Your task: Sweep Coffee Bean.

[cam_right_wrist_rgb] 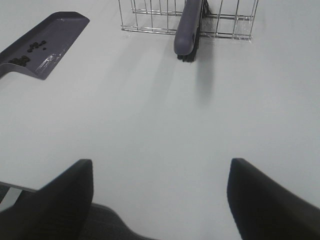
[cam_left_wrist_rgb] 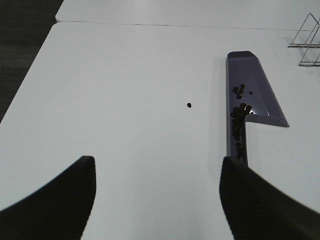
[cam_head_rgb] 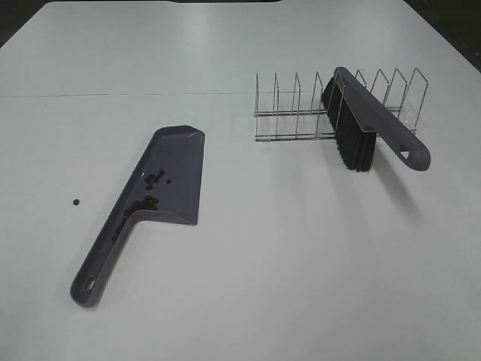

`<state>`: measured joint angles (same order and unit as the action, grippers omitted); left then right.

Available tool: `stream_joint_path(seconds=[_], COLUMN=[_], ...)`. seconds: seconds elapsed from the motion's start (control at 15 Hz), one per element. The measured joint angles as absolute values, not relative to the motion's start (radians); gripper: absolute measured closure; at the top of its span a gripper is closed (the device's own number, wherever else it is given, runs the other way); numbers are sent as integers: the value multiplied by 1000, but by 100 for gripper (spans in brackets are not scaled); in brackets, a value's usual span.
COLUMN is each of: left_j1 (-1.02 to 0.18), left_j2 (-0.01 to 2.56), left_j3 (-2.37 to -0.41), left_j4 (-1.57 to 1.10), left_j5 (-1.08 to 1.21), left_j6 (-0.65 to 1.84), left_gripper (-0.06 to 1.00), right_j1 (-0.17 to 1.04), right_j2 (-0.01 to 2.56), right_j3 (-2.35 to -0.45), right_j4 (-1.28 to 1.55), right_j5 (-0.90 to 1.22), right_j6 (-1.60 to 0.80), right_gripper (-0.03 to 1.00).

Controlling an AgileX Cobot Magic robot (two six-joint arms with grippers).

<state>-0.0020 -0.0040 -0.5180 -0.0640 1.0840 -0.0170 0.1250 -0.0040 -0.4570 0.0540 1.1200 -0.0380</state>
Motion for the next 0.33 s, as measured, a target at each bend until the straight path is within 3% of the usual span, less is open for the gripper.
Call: stream_joint_path(seconds=[0.33], left_j1=[-2], left_j2=[-4], left_j3=[-518], left_j4=[-64], left_j5=[1084], left_j6=[-17], left_gripper=[32], right_j1=[125], right_j2=[-4], right_j3=[-457], right_j4=[54], right_j5=[1120], right_j6=[-38], right_gripper=[28])
